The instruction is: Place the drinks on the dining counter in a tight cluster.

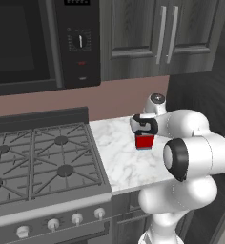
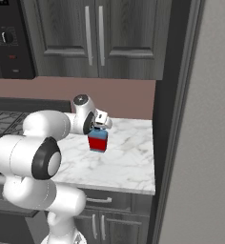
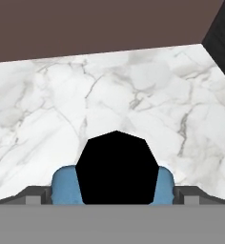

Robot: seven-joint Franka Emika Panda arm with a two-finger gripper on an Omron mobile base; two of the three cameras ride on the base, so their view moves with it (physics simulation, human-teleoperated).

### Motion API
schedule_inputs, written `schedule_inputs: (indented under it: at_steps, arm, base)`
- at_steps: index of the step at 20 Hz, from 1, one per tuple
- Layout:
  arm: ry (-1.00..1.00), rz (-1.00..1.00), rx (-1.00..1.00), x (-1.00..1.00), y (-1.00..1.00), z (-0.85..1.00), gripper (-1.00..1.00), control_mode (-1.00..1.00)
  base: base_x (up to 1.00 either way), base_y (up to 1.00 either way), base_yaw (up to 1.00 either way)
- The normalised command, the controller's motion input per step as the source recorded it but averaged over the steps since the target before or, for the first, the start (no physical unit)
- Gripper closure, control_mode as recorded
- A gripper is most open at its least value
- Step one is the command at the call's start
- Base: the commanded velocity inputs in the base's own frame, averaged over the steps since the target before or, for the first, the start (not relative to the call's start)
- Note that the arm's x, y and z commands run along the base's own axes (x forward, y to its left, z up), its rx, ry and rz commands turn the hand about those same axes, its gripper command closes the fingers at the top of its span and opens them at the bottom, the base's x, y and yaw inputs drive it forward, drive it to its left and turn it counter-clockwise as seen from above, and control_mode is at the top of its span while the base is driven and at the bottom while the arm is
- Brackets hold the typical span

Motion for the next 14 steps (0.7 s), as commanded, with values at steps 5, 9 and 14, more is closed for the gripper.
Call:
schedule_inputs:
  at_steps: [5, 9, 14]
  arm:
    - [0.0, 0.0, 0.0, 0.0, 0.0, -0.02, -1.0, -1.0]
    - [0.0, 0.0, 0.0, 0.02, 0.0, -0.01, -1.0, -1.0]
    - [-0.01, 0.0, 0.0, 0.0, 0.0, -0.02, -1.0, -1.0]
  base:
    - [0.0, 0.0, 0.0]
    - [0.0, 0.0, 0.0]
    - [0.0, 0.0, 0.0]
